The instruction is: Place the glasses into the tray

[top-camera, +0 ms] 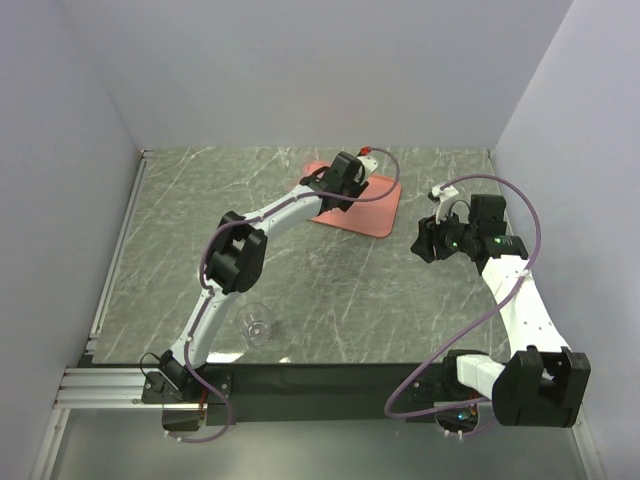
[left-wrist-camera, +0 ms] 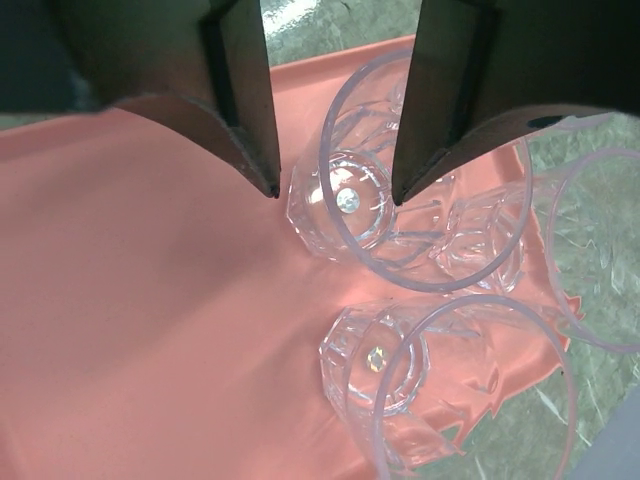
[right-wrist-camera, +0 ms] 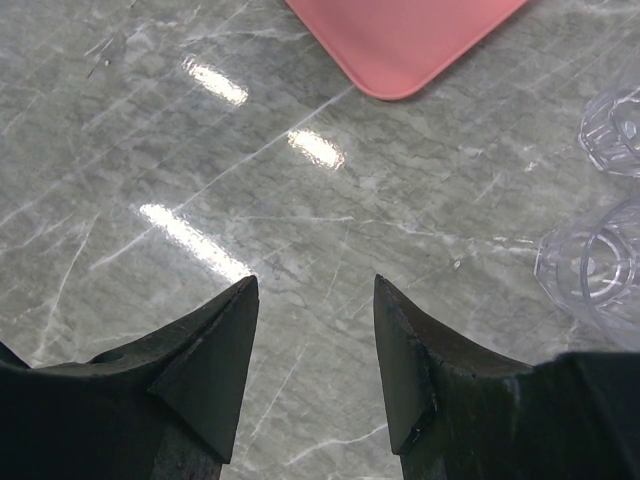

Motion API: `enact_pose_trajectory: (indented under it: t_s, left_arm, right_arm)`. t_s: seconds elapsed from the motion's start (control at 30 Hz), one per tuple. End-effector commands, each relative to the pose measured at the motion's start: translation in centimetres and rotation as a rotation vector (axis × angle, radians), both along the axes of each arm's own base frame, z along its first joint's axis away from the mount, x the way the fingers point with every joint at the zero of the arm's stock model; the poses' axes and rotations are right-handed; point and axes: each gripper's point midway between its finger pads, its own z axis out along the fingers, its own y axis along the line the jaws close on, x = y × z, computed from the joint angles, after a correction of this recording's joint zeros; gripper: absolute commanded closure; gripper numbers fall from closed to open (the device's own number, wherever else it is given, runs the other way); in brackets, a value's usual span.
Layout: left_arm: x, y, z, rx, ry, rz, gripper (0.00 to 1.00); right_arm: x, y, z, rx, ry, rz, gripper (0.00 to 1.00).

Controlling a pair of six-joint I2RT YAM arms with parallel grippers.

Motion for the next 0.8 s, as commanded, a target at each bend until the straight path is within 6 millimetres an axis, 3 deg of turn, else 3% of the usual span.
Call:
enact_pose_trajectory:
  t_s: [0.0,0.17,0.23,0.27,0.33,0.37,0.4,0.43,0.47,0.5,0.53,0.57,0.6,0.63,0.67,0.7,0.73,0.77]
  left_arm:
    - [0.5,-1.4,9.7,-0.152,-0.134,-0.013,0.45]
    - [-0.5,-1.2,14.6,-0.228,-0.181,-0.026,0.42]
    - [-1.0,-0.9,15.4,-0.244,-0.185,-0.024,0.41]
    - [-1.6,-0.6,17.3,-0.272,-0.203,-0.022,0.41]
    - [-2.4,0.1,17.4,-0.288,-0.195,-0.014,0.41]
    - [-3.3,0.7,19.6,-0.327,-0.219,-0.003,0.39]
    - [-3.9,1.4,18.2,-0.314,-0.196,0.009,0.39]
    - [-4.3,1.9,19.0,-0.336,-0.213,0.019,0.38]
    - [-5.4,2.9,21.5,-0.383,-0.244,0.032,0.34]
    - [-6.1,3.9,19.5,-0.363,-0.217,0.053,0.31]
    - [-7.1,5.0,22.2,-0.417,-0.262,0.059,0.27]
    - [-7.8,5.7,22.3,-0.448,-0.254,0.082,0.26]
    - [-8.4,7.2,20.3,-0.431,-0.226,0.107,0.24]
    - [-9.4,8.6,22.5,-0.49,-0.258,0.124,0.22]
    - [-10.0,9.7,22.4,-0.505,-0.257,0.136,0.22]
    - [-10.3,11.7,20.2,-0.487,-0.227,0.175,0.21]
    - [-10.7,12.9,20.1,-0.503,-0.227,0.188,0.21]
    - [-11.8,14.5,21.8,-0.55,-0.258,0.208,0.2]
  right_arm:
    - [0.2,0.0,0.6,0.005,-0.041,0.013,0.43]
    - [0.2,0.0,0.7,0.005,-0.044,0.013,0.43]
    - [0.2,-0.1,0.6,0.004,-0.042,0.009,0.43]
    - [0.2,-0.1,0.6,0.004,-0.041,0.01,0.43]
    - [0.2,0.0,0.7,0.006,-0.044,0.013,0.43]
    - [0.1,0.1,0.7,0.008,-0.047,0.021,0.43]
    - [0.0,0.2,0.8,0.012,-0.047,0.031,0.43]
    - [-0.2,0.4,0.8,0.017,-0.046,0.04,0.43]
    - [-0.4,0.8,1.0,0.035,-0.051,0.068,0.43]
    - [-0.6,1.1,1.1,0.043,-0.051,0.079,0.43]
    - [-0.7,1.5,1.2,0.053,-0.053,0.103,0.43]
    - [-1.0,2.0,1.3,0.073,-0.051,0.129,0.43]
    - [-1.2,2.4,1.6,0.079,-0.052,0.147,0.43]
    - [-1.5,3.2,1.6,0.078,-0.051,0.184,0.42]
    - [-1.7,3.7,1.8,0.077,-0.055,0.207,0.42]
    - [-2.0,4.7,2.1,0.071,-0.054,0.246,0.42]
    - [-2.3,5.4,2.2,0.055,-0.061,0.285,0.42]
    - [-3.2,7.2,2.0,0.042,-0.052,0.361,0.42]
